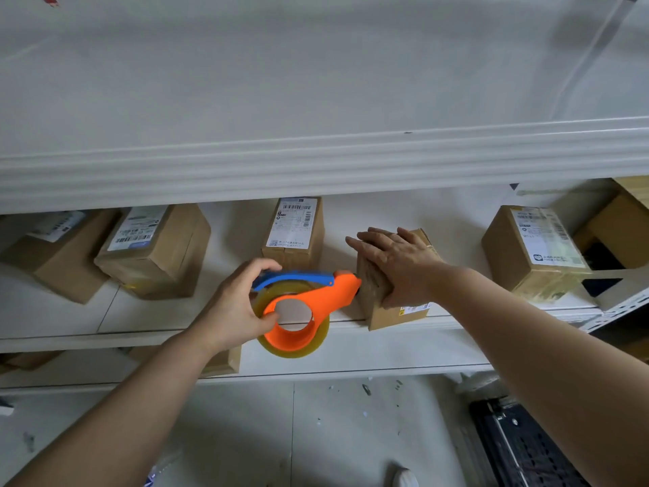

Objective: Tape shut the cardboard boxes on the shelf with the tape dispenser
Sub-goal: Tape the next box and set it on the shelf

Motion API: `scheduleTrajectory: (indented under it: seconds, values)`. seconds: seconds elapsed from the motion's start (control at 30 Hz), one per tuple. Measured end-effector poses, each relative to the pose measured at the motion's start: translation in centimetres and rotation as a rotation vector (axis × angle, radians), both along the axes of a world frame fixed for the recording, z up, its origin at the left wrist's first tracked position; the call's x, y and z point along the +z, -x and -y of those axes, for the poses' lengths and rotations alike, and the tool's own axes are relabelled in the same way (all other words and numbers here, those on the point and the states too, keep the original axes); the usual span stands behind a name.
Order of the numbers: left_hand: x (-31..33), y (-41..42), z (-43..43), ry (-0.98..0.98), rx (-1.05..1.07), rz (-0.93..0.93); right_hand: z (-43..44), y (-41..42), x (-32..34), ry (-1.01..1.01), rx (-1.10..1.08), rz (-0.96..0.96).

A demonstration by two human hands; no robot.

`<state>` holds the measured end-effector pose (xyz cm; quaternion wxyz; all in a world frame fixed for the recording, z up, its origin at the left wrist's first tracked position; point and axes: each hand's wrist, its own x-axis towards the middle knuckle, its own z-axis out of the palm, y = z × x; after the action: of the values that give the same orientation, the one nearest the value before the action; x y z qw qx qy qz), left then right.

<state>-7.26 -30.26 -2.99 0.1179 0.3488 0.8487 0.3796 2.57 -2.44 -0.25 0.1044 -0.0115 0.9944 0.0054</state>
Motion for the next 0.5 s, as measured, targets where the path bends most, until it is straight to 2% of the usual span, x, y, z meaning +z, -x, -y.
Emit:
scheduleTrajectory:
  seconds: [0.2, 0.3, 0.5]
  values:
    - [0.0, -0.1, 0.1, 0.080, -0.058, 0.119, 0.1, 0.1, -0.3, -0.005, -0.029, -0.022]
    - [-0.1, -0.4, -0.1, 0.024, -0.075, 0.090, 0.1, 0.1, -0.4, -0.011, -0.030, -0.020]
    - [-0.5, 0.7, 2.7, 0.054, -0.058, -0.022, 0.1, 0.3, 0.1, -0.001, -0.057, -0.009]
